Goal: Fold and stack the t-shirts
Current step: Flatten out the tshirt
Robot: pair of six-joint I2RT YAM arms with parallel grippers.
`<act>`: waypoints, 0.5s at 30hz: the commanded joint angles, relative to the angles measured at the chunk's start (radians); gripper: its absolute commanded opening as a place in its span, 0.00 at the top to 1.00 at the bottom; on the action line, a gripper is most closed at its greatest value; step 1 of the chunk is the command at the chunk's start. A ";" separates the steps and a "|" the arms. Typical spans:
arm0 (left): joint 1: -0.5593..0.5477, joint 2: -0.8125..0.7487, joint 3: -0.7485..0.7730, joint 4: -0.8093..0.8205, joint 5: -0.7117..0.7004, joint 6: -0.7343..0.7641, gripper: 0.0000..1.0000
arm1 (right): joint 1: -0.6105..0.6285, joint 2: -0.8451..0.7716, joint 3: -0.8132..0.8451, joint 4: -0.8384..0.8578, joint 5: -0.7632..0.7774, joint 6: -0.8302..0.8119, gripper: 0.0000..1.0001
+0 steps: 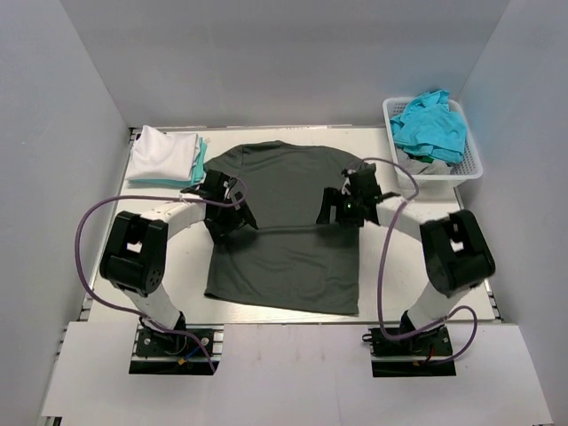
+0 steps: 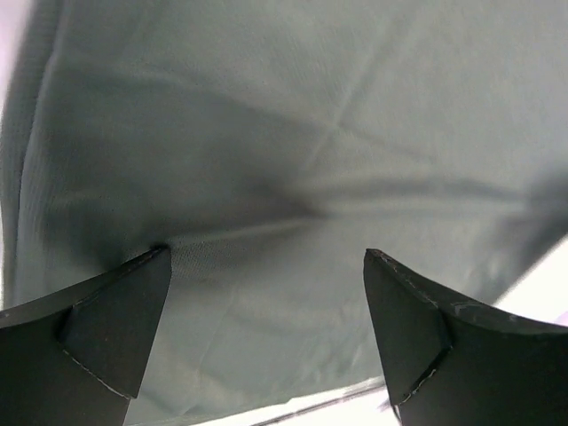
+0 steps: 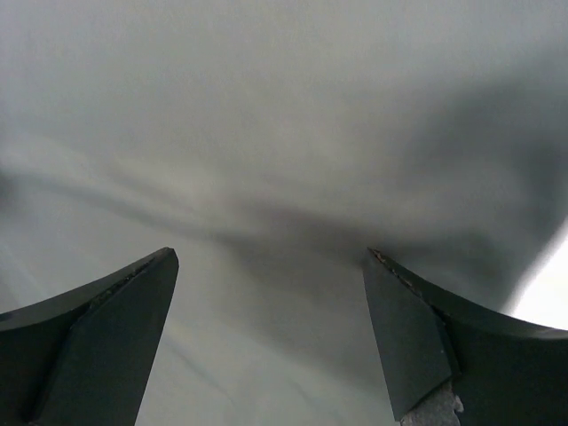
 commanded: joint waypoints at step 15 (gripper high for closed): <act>0.095 0.355 0.673 -0.295 -0.369 0.184 0.00 | 0.364 -0.276 -0.160 -0.255 -0.305 -0.166 0.10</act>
